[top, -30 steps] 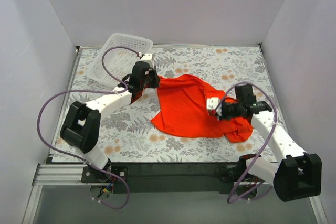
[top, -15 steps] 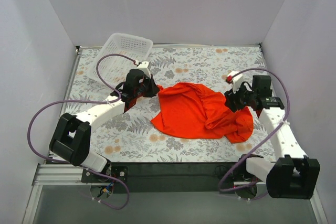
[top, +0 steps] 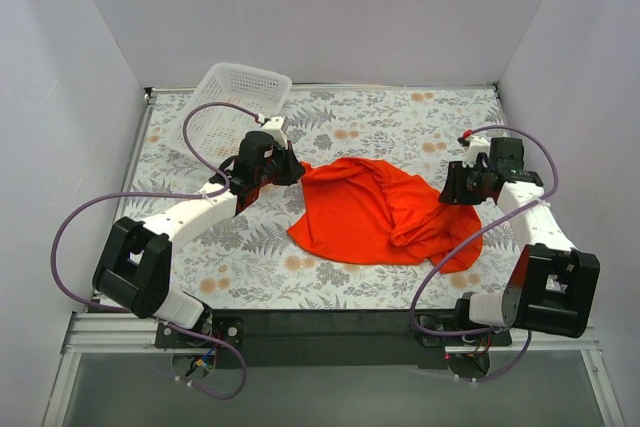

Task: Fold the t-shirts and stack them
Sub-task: Flatten the tshirt out

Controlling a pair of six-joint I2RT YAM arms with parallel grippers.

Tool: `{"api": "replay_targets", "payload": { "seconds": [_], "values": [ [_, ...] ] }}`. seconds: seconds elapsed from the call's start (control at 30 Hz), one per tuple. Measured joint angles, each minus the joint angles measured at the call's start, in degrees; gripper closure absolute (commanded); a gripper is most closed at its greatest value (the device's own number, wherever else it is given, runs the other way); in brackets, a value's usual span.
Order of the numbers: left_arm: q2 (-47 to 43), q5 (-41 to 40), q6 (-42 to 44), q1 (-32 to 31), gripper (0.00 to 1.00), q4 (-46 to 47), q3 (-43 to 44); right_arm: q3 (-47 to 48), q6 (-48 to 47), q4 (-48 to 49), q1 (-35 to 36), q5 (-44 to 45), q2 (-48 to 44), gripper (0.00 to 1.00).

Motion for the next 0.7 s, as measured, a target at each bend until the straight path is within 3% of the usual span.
{"api": "replay_targets", "payload": {
  "seconds": [0.23, 0.3, 0.37, 0.7],
  "values": [
    [-0.3, 0.2, 0.0, 0.0, 1.0, 0.0, 0.0, 0.1, 3.3, -0.6, 0.0, 0.9, 3.0, 0.59],
    [-0.6, 0.2, 0.0, 0.0, 1.0, 0.0, 0.0, 0.1, 3.6, -0.7, 0.0, 1.3, 2.9, 0.47],
    [-0.8, 0.2, 0.0, 0.0, 1.0, 0.0, 0.0, 0.1, 4.2, -0.7, 0.0, 1.5, 2.8, 0.45],
    [-0.8, 0.2, 0.0, 0.0, 1.0, 0.0, 0.0, 2.5, 6.4, -0.9, 0.0, 1.8, 6.2, 0.52]
  ]
}}
